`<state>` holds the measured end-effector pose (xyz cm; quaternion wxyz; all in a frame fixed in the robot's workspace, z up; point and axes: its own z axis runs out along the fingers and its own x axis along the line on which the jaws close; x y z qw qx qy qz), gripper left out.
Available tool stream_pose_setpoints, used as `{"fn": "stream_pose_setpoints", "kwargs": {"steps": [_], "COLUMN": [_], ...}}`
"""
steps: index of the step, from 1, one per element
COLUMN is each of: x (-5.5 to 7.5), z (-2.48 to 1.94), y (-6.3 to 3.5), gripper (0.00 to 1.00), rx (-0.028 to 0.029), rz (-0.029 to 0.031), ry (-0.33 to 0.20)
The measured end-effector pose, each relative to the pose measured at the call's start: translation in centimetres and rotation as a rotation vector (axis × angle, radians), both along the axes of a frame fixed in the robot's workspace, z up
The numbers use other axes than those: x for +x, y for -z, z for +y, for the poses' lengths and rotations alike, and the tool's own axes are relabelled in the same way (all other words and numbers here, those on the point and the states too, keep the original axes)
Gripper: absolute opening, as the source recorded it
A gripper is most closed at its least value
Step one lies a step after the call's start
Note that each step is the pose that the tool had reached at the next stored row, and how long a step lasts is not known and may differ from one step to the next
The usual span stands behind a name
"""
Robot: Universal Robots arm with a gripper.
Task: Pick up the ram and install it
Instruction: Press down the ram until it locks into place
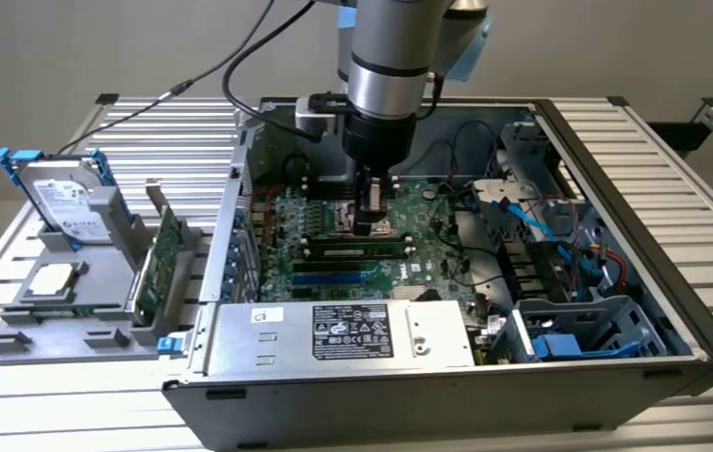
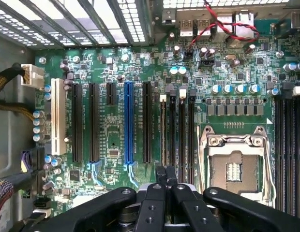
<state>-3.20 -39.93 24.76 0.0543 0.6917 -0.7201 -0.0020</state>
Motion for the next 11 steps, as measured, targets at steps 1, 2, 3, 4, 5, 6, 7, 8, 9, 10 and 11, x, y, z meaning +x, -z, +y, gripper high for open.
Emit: {"fn": "stream_pose_setpoints", "kwargs": {"steps": [1, 2, 3, 4, 5, 6, 7, 8, 9, 10, 11], "x": [0.00, 0.00, 0.00, 0.00, 0.00, 0.00, 0.00, 0.00, 0.00, 0.00, 0.00], "z": [0.00, 0.00, 0.00, 0.00, 0.00, 0.00, 0.00, 0.00, 0.00, 0.00, 0.00], "y": [0.00, 0.00, 0.00, 0.00, 0.00, 0.00, 0.00, 0.00, 0.00, 0.00, 0.00], "gripper": [0.11, 0.11, 0.11, 0.11, 0.11, 0.11, 0.11, 0.11, 0.11, 0.11, 0.11], "rx": [0.0000, 0.0000, 0.0000, 0.0001, 0.0000, 0.0000, 0.0000, 0.0001, 0.0001, 0.0001, 0.0001], "rz": [0.0000, 0.0000, 0.0000, -0.0001, -0.0002, -0.0005, -0.0010, -0.0014, -0.0020, -0.0025, -0.0029], "ry": [0.015, 0.028, 0.042, 0.055, 0.069, 0.083, 0.098, 0.112, 0.126, 0.140, 0.154]}}
